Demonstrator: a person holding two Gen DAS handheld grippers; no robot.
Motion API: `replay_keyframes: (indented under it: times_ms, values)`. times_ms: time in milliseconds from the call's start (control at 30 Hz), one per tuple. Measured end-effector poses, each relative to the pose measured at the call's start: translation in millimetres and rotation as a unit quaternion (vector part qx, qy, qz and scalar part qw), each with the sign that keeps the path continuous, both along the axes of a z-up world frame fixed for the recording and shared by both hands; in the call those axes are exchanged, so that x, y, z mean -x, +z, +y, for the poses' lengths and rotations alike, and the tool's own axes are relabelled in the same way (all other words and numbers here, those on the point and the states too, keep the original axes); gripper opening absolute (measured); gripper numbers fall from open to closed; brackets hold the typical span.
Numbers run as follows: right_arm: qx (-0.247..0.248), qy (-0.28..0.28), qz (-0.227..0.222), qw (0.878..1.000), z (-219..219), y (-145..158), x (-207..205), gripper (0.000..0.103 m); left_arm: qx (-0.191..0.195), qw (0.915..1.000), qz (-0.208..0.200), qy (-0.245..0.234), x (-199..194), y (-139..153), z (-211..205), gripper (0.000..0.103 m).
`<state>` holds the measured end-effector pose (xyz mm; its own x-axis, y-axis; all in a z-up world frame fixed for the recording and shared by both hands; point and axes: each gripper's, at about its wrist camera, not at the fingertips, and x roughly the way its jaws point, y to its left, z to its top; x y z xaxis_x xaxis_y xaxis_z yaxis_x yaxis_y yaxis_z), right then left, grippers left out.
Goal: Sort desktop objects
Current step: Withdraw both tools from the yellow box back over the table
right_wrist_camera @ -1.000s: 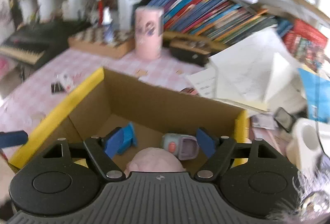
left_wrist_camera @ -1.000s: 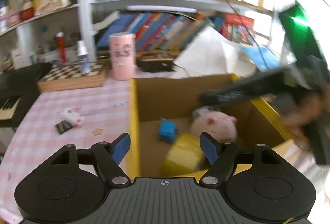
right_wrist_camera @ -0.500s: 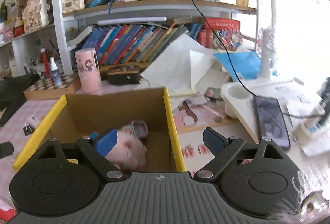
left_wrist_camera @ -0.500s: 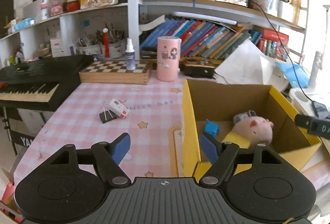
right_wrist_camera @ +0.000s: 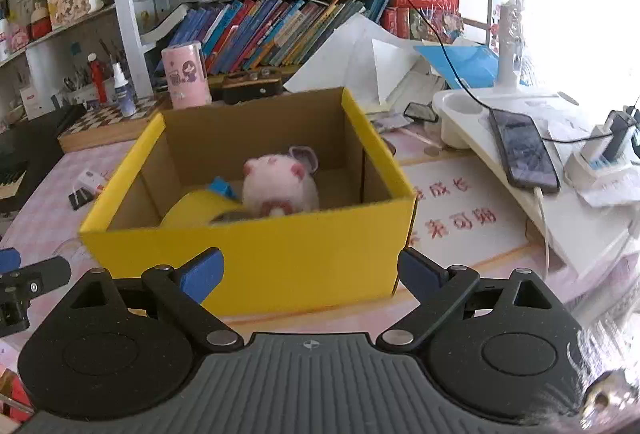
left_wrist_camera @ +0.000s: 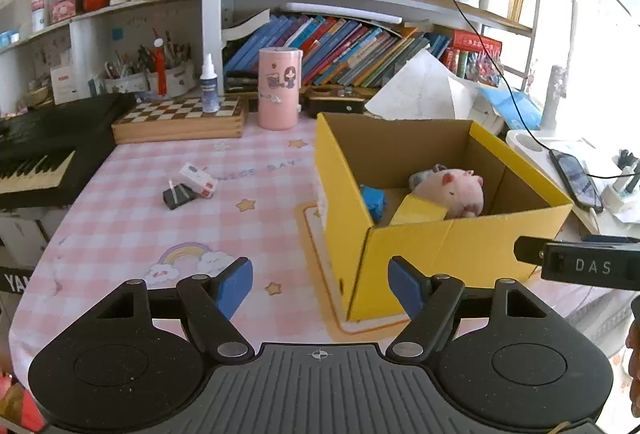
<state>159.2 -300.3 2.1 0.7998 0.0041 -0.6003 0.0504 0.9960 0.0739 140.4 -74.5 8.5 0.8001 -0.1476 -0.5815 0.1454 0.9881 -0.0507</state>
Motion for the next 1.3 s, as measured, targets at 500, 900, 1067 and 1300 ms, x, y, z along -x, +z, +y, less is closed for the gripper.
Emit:
replay_keyframes:
  times_ms: [500, 900, 1067, 1300]
  values:
    - [-0.024, 0.011, 0.069, 0.997, 63, -16, 48, 0.094, -0.009, 0.9989, 0.043, 0.018, 44, -10, 65, 0.077]
    - [0.026, 0.038, 0.018, 0.999, 113, -10, 87, 0.093, -0.037, 0.9972, 0.046, 0.046, 73, -12, 96, 0.077]
    - [0.037, 0.066, 0.008, 0.997, 130, -12, 95, 0.093, -0.033, 0.9970, 0.043, 0.055, 83, -12, 109, 0.077]
    - [0.034, 0.096, 0.017, 0.995, 151, -15, 102, 0.093, -0.028, 0.9962, 0.050, 0.065, 94, -16, 125, 0.077]
